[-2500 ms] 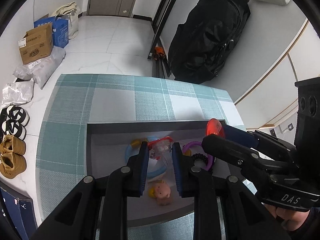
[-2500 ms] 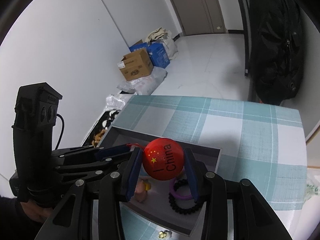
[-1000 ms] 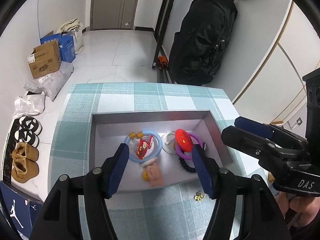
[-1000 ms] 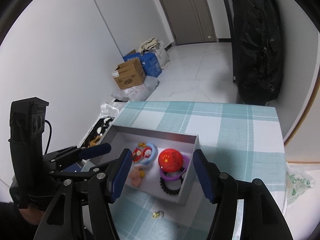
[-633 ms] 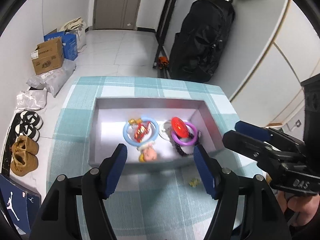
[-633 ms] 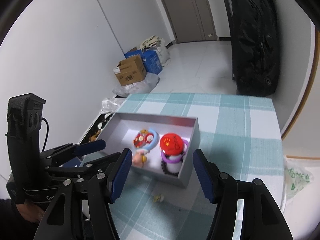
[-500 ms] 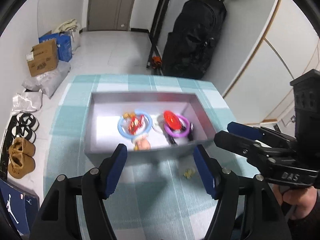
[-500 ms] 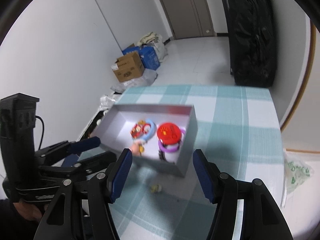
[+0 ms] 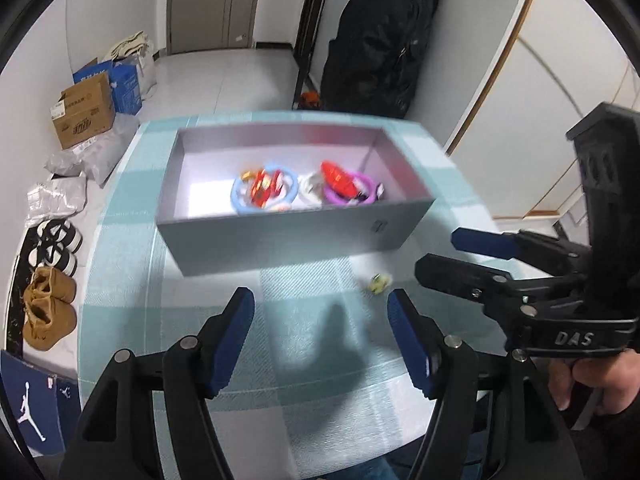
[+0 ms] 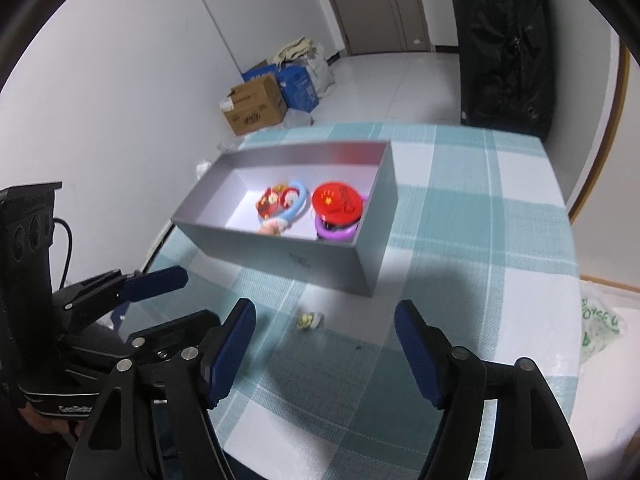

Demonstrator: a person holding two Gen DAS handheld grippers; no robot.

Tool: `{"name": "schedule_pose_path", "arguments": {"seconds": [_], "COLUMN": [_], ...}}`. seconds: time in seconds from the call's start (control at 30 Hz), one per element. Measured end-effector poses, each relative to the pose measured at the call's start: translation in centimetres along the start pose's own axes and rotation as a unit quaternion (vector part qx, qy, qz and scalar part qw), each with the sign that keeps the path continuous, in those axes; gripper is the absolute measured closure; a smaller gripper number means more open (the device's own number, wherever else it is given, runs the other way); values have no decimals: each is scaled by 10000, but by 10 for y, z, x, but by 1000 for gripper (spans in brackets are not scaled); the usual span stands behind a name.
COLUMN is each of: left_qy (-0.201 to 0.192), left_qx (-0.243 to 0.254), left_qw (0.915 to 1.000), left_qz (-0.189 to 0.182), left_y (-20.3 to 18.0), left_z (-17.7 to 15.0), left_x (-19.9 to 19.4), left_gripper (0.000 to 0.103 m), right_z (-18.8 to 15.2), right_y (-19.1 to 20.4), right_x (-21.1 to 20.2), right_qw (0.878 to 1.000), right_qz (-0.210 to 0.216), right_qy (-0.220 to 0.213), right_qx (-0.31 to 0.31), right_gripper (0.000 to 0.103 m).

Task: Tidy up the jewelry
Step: 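Lower the right tool onto the small yellow charm and grasp it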

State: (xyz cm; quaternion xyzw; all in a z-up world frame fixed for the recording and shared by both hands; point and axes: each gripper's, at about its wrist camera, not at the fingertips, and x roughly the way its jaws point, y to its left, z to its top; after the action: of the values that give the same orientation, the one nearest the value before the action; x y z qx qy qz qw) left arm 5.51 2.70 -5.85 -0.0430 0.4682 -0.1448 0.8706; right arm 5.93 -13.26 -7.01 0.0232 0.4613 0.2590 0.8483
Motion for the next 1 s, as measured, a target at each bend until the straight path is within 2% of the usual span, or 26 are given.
{"name": "schedule_pose_path", "arguments": {"seconds": [0.17, 0.37, 0.47, 0.57, 0.67, 0.73, 0.83, 1.0], "left_qy": [263, 358, 320, 362, 387, 400, 343, 156], "left_qx": [-397, -758, -702, -661, -578, -568, -641, -408], "left_qw": [9988, 9964, 9969, 9970, 9970, 9966, 9967, 9981], "left_qz": [132, 98, 180, 183, 347, 437, 354, 426], "left_y": [24, 40, 38, 38, 37, 38, 40, 34], "left_z": [-3, -3, -3, -3, -5, -5, -4, -2], "left_x": [11, 9, 10, 14, 15, 15, 12, 5], "left_gripper": [38, 39, 38, 39, 39, 39, 39, 39], "right_z": [-6, -8, -8, -9, -12, -12, -12, -11], "right_y": [6, 15, 24, 32, 40, 43, 41, 41], "right_x": [17, 32, 40, 44, 48, 49, 47, 44], "right_qw": [9996, 9985, 9968, 9940, 9895, 9873, 9889, 9910], "right_qz": [-41, -82, -279, -506, -745, -813, -722, -606], "right_qy": [213, 373, 392, 360, 370, 421, 452, 469], "right_qx": [-171, -382, -636, -905, -1180, -1299, -1215, -1100], "right_gripper": [34, 46, 57, 63, 74, 86, 86, 86]}}
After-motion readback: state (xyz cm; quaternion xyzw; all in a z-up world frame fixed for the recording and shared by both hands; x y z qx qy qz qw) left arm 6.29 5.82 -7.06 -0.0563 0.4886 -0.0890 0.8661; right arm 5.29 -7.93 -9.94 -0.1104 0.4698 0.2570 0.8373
